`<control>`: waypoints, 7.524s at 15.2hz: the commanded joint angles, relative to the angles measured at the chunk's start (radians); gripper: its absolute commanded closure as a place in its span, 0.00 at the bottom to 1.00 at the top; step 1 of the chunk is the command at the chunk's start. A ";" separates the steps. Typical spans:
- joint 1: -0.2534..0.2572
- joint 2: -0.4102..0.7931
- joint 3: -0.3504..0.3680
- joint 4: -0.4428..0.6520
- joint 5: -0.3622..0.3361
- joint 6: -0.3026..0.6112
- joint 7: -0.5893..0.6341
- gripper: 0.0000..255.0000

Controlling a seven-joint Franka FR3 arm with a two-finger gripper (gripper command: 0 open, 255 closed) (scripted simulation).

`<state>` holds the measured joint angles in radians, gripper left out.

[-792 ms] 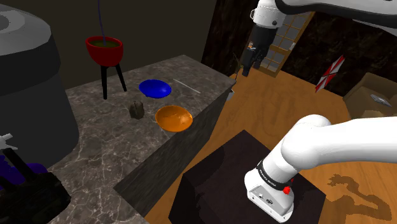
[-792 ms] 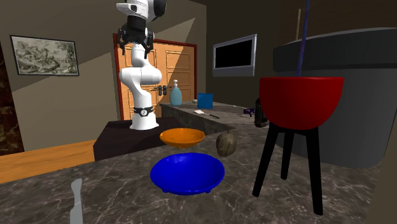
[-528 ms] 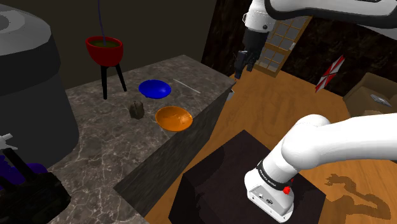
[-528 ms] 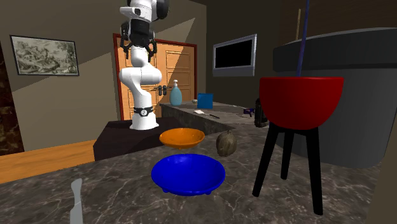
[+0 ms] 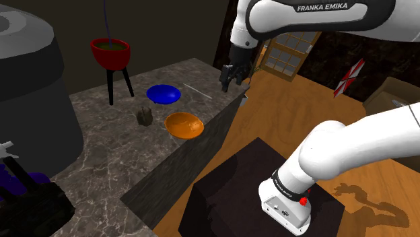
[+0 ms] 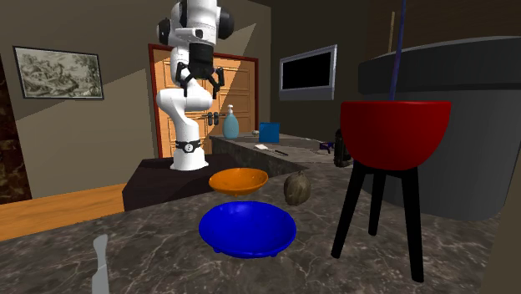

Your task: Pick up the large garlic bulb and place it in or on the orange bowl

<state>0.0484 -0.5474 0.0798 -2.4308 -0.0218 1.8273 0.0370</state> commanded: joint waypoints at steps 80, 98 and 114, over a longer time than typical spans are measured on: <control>0.104 0.762 0.150 0.521 0.067 0.350 0.250 1.00; 0.032 0.375 0.090 0.014 0.183 0.460 0.043 1.00; 0.035 0.484 0.096 -0.048 0.185 0.630 0.033 1.00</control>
<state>0.0829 -0.0642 0.1759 -2.4788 0.1637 2.4566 0.0697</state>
